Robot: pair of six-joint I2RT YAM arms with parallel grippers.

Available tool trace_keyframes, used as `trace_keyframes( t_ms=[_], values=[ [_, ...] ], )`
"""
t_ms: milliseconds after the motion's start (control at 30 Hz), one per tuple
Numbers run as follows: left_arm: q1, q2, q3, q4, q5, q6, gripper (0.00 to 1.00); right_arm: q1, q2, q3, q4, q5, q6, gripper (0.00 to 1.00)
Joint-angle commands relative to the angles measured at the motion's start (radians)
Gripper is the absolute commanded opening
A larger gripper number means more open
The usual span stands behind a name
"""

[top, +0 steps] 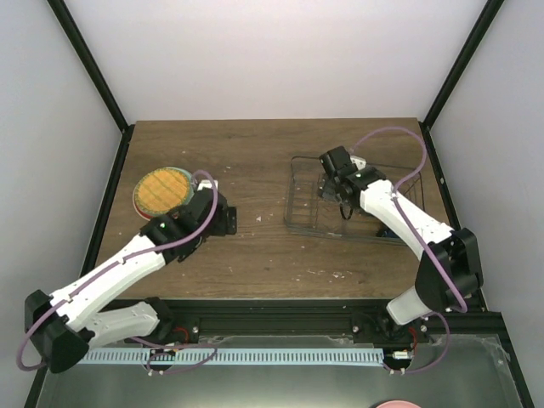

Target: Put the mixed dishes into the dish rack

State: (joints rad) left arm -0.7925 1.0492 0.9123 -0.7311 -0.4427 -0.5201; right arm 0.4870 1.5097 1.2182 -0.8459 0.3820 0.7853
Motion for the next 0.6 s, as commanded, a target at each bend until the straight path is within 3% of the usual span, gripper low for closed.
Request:
trace_keyframes(
  t_ms=[0, 233, 367, 567],
  values=[
    [0.114, 0.098, 0.097, 0.003, 0.138, 0.128, 1.0, 0.01, -0.046, 0.083, 0.213, -0.235, -0.291, 0.89],
    [0.329, 0.248, 0.26, -0.027, 0.204, 0.226, 1.0, 0.01, -0.018, 0.222, 0.436, -0.557, -0.613, 0.94],
    [0.493, 0.311, 0.333, -0.082, 0.232, 0.252, 1.0, 0.009, -0.015, 0.254, 0.558, -0.724, -0.696, 0.99],
    [0.809, 0.376, 0.301, -0.148, 0.292, 0.236, 1.0, 0.009, 0.016, 0.291, 0.48, -0.729, -0.716, 0.99]
  ],
)
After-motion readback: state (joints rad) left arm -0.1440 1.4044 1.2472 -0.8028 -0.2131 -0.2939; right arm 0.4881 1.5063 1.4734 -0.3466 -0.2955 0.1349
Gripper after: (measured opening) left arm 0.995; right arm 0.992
